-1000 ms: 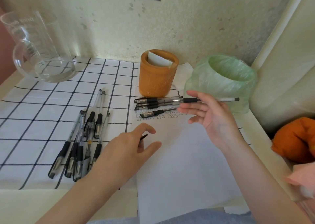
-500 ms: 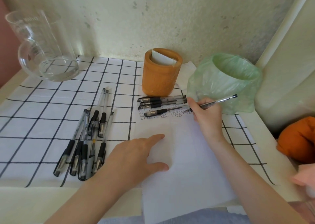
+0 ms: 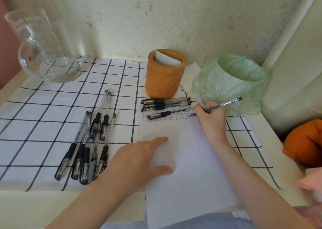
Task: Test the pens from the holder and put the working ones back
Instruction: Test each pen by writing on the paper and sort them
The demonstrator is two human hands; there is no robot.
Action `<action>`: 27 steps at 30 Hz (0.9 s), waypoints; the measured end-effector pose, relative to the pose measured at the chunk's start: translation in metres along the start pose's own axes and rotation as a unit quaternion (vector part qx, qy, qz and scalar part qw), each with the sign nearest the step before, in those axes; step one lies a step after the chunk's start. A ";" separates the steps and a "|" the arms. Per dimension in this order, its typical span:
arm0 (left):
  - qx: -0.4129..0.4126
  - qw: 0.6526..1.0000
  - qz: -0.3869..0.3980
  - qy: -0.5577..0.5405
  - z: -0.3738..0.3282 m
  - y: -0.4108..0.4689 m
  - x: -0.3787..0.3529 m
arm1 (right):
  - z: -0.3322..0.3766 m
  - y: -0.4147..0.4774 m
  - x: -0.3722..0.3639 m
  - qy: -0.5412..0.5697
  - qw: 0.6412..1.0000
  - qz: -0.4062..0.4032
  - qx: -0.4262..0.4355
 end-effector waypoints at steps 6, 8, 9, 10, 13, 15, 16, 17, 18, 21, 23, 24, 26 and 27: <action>-0.001 1.000 -0.001 -0.003 0.000 0.000 0.000 | -0.001 0.000 0.000 -0.009 1.000 0.009 0.008; 0.001 1.000 -0.002 -0.004 0.000 0.000 0.000 | -0.001 0.001 -0.001 -0.013 1.000 0.008 0.012; 0.001 1.000 -0.003 -0.004 0.000 0.000 0.000 | -0.001 0.001 -0.001 -0.015 1.000 0.007 0.014; 0.001 1.000 -0.003 -0.004 0.000 0.000 0.000 | -0.001 0.001 -0.001 -0.016 1.000 0.005 0.016; -0.001 1.000 -0.005 -0.003 0.000 0.000 0.000 | -0.002 0.001 -0.001 -0.013 1.000 0.002 0.017; -0.002 1.000 -0.004 -0.004 0.000 0.000 -0.001 | -0.002 0.001 -0.001 -0.009 1.000 0.001 0.017; -0.002 1.000 -0.004 -0.005 0.000 0.000 -0.001 | -0.002 0.002 -0.001 -0.008 1.000 0.001 0.017; -0.002 1.000 -0.003 -0.007 0.000 0.000 -0.001 | -0.002 0.001 -0.001 -0.007 1.000 0.001 0.018; -0.003 1.000 -0.003 -0.008 0.000 0.000 -0.001 | -0.002 0.001 -0.001 -0.008 1.000 0.001 0.019; -0.002 1.000 0.000 -0.009 0.000 0.001 0.000 | -0.002 0.001 0.000 -0.007 1.000 0.003 0.019; -0.001 1.000 0.002 -0.011 0.000 0.001 0.000 | -0.002 0.001 0.000 -0.006 1.000 0.004 0.014; -0.001 1.000 0.003 -0.010 0.000 0.001 0.000 | -0.002 0.001 0.000 -0.005 1.000 0.004 0.010; -0.002 1.000 0.004 -0.010 0.000 0.001 0.000 | -0.001 0.001 0.000 -0.003 1.000 0.004 0.004; -0.002 1.000 0.005 -0.011 0.000 0.001 0.000 | -0.001 0.001 0.001 -0.004 1.000 0.005 0.004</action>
Point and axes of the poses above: each hand's wrist, its own y-axis towards the middle knuckle, its own x-axis out of the back of the hand, z = x × y, the point moved 1 cm from there along y, towards the middle knuckle, and after that the axes turned 5 degrees about -z, right-handed, at the moved point
